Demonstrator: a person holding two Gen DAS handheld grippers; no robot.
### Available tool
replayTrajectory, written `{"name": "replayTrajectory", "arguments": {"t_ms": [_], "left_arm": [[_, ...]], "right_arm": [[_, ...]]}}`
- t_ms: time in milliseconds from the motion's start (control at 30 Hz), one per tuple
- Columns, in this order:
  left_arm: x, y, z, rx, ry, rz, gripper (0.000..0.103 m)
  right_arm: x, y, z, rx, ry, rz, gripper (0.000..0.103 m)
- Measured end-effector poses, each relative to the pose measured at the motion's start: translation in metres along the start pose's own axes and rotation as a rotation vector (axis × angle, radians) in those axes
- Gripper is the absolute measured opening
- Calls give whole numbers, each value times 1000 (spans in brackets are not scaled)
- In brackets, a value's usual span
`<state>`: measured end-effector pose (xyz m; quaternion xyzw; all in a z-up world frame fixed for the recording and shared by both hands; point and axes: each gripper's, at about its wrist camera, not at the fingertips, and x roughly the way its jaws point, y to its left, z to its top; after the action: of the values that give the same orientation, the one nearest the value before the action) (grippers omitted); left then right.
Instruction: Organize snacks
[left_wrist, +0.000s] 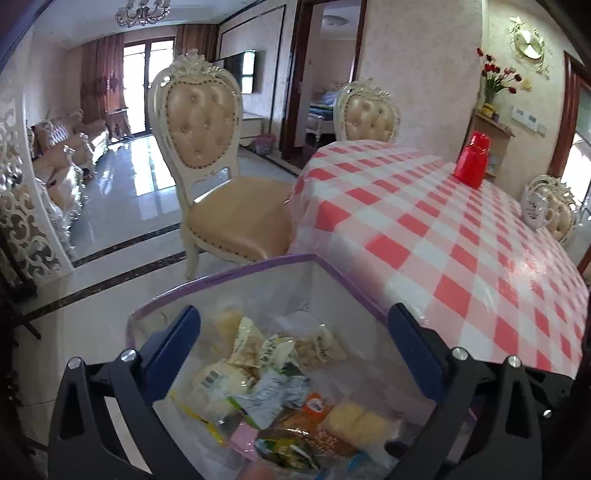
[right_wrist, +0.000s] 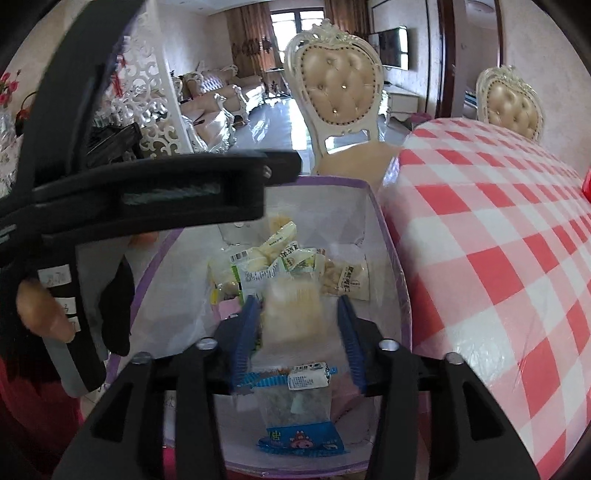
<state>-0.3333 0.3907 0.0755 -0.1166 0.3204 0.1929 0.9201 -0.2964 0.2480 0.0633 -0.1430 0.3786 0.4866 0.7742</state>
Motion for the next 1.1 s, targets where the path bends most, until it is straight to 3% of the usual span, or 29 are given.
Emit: {"name": "replayTrajectory", "arguments": {"t_ms": [133, 233, 400, 600, 733, 1100], "left_arm": [[1, 5, 3, -20, 13, 101, 101], [-3, 6, 6, -26, 19, 168, 101], [-7, 7, 3, -39, 25, 202, 101], [7, 11, 0, -65, 126, 130, 101], [15, 11, -5, -73, 172, 139, 101], [23, 7, -11, -66, 214, 133, 101]], "right_arm": [[-7, -3, -1, 36, -27, -13, 87], [-8, 2, 1, 7, 17, -8, 87], [-4, 11, 2, -45, 83, -111, 87], [1, 1, 0, 21, 132, -93, 87], [4, -3, -1, 48, 145, -104, 87], [12, -5, -6, 51, 169, -124, 87]]}}
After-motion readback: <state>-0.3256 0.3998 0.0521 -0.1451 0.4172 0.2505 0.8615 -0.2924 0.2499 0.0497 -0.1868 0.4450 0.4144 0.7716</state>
